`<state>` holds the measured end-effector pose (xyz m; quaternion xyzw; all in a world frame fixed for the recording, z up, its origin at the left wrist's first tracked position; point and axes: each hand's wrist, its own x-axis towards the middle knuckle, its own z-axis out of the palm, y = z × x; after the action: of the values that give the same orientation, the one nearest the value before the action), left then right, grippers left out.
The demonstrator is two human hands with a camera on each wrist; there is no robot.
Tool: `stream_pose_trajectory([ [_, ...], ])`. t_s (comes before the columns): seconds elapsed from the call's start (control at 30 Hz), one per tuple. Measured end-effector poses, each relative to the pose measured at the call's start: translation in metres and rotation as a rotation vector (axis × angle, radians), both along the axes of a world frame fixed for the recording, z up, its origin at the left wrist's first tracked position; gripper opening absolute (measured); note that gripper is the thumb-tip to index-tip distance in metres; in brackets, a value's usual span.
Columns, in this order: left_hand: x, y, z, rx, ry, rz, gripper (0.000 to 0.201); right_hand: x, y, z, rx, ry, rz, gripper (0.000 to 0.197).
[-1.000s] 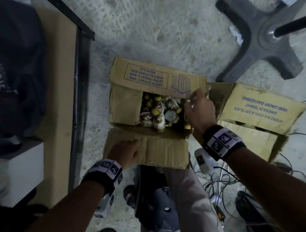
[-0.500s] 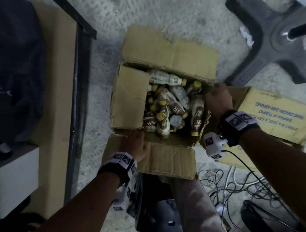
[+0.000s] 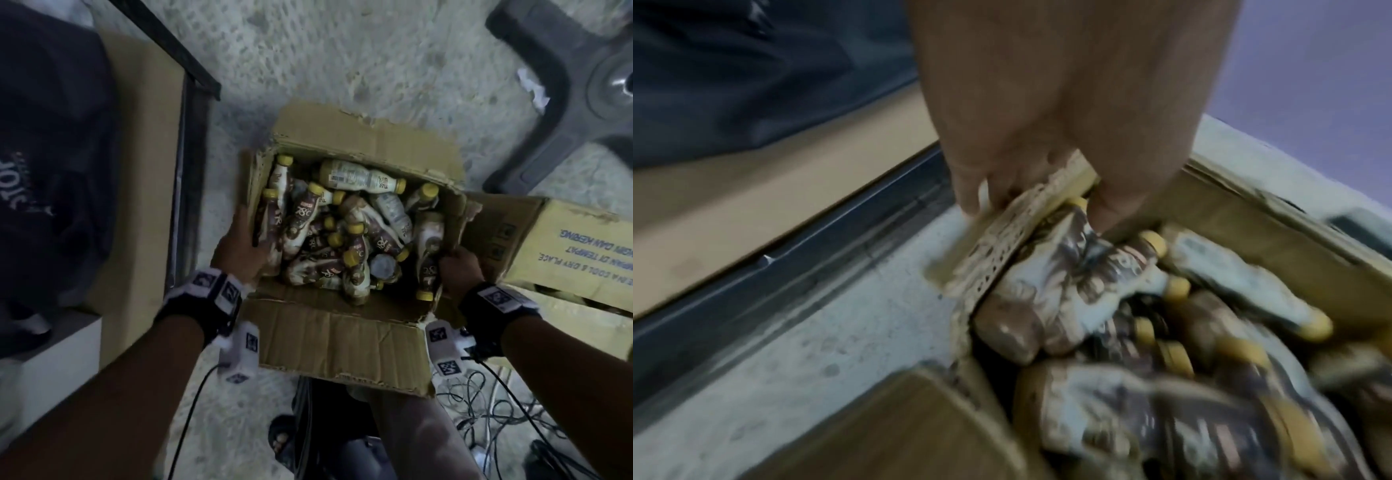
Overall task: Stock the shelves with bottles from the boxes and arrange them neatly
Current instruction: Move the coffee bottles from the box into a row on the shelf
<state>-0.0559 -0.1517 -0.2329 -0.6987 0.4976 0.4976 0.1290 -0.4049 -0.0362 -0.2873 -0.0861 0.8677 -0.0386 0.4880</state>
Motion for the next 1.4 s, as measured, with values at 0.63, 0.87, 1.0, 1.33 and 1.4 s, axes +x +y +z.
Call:
stream_pose_trajectory([
  [0.63,0.042,0.03,0.012,-0.151,-0.263,0.176,0.03,0.019,-0.116,0.083,0.125,0.19,0.958,0.027],
  [0.87,0.085,0.102,0.057,-0.095,-0.33,0.446,0.043,0.089,-0.157,0.124,-0.006,0.173,1.239,0.021],
  [1.0,0.101,0.151,0.064,-0.032,-0.266,0.693,0.034,0.135,-0.16,0.131,-0.014,0.175,1.374,0.02],
  [1.33,0.147,0.294,0.036,0.152,-0.286,0.854,0.031,0.252,-0.116,0.129,0.02,0.194,1.702,0.022],
  [1.4,0.156,0.321,0.039,0.169,-0.283,0.899,0.024,0.275,-0.099,0.126,0.006,0.189,1.75,0.019],
])
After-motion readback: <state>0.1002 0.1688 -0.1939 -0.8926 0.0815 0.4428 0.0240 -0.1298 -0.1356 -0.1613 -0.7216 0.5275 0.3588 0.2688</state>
